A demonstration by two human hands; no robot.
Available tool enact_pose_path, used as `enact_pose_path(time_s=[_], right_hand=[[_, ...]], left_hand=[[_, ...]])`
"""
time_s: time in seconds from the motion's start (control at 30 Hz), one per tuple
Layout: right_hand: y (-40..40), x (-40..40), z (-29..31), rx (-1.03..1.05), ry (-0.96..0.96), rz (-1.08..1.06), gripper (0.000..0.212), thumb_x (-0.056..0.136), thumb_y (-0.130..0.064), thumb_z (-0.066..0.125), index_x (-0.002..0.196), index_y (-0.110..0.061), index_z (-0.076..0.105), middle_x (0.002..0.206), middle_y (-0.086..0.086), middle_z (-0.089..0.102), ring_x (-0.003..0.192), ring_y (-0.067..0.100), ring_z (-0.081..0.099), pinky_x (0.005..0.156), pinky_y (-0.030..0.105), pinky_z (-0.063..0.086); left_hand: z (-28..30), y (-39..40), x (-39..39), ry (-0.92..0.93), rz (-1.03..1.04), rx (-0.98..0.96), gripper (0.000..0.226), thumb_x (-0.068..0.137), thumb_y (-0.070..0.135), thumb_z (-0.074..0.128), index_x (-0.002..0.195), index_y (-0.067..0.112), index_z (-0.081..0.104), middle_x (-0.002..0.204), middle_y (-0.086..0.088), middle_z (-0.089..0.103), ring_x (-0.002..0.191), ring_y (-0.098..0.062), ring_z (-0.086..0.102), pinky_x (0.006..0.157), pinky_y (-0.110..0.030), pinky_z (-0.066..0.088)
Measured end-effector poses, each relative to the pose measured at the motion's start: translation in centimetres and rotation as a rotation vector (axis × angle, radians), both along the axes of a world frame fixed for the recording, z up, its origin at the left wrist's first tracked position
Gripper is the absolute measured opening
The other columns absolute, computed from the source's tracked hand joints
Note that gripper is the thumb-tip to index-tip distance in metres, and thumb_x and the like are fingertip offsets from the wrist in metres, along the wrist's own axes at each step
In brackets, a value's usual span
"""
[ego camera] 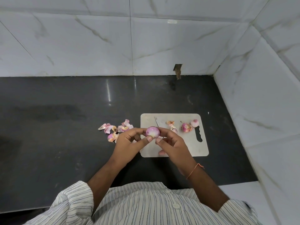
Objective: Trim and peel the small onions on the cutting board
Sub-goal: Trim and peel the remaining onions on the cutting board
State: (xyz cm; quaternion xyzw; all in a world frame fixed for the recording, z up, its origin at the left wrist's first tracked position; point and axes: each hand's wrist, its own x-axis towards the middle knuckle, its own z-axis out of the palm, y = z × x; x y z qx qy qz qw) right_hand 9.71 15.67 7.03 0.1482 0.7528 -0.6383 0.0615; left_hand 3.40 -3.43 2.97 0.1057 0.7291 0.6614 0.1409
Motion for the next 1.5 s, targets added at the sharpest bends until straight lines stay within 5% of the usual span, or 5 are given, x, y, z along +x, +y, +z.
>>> enact_pose_path(time_s=[0.2,0.4,1.1,1.33,1.5], right_hand=[[-0.1,-0.1,0.5,-0.129,0.010,-0.022,0.028,0.102,-0.019,0.069,0.130,-0.023,0.071,0.120,-0.002,0.077,0.110,0.025,0.073,0.084,0.048,0.066],[0.4,-0.6,0.7,-0.086,0.020,0.061,0.031,0.102,-0.021,0.069,0.133,-0.019,0.072,0.116,0.000,0.078,0.105,0.028,0.075,0.088,0.049,0.066],[0.0,-0.3,1.0,-0.180,-0.010,0.152,0.026,0.104,-0.017,0.064,0.128,-0.018,0.074,0.114,-0.004,0.080,0.113,0.018,0.073,0.092,0.026,0.059],[-0.1,-0.4,0.7,-0.362,-0.067,0.073,0.031,0.104,-0.018,0.064,0.132,-0.008,0.072,0.122,0.012,0.078,0.115,0.031,0.074,0.100,0.047,0.060],[-0.4,-0.8,1.1,-0.512,-0.083,-0.041,0.033,0.097,-0.019,0.067,0.127,-0.008,0.074,0.123,0.013,0.077,0.114,0.032,0.074,0.090,0.038,0.064]], left_hand=[[1.0,0.0,0.1,0.165,-0.039,-0.084,0.034,0.088,0.045,0.085,0.117,0.029,0.079,0.081,0.012,0.068,0.066,-0.020,0.061,0.067,-0.031,0.053],[1.9,-0.4,-0.6,0.380,-0.169,-0.208,0.051,0.085,0.031,0.092,0.129,0.032,0.065,0.136,0.013,0.056,0.080,-0.023,0.065,0.060,-0.018,0.052],[3.1,-0.7,-2.6,0.433,-0.457,-0.217,0.046,0.082,0.037,0.093,0.102,0.040,0.052,0.110,0.022,0.052,0.098,-0.019,0.058,0.076,-0.035,0.056],[2.4,-0.6,-2.2,0.435,-0.373,-0.185,0.048,0.083,0.029,0.093,0.092,0.046,0.049,0.114,0.009,0.055,0.097,-0.022,0.059,0.073,-0.039,0.057],[2.2,-0.6,-2.3,0.409,-0.267,-0.152,0.038,0.079,0.033,0.096,0.099,0.036,0.064,0.117,0.013,0.057,0.087,-0.023,0.063,0.063,-0.039,0.060]])
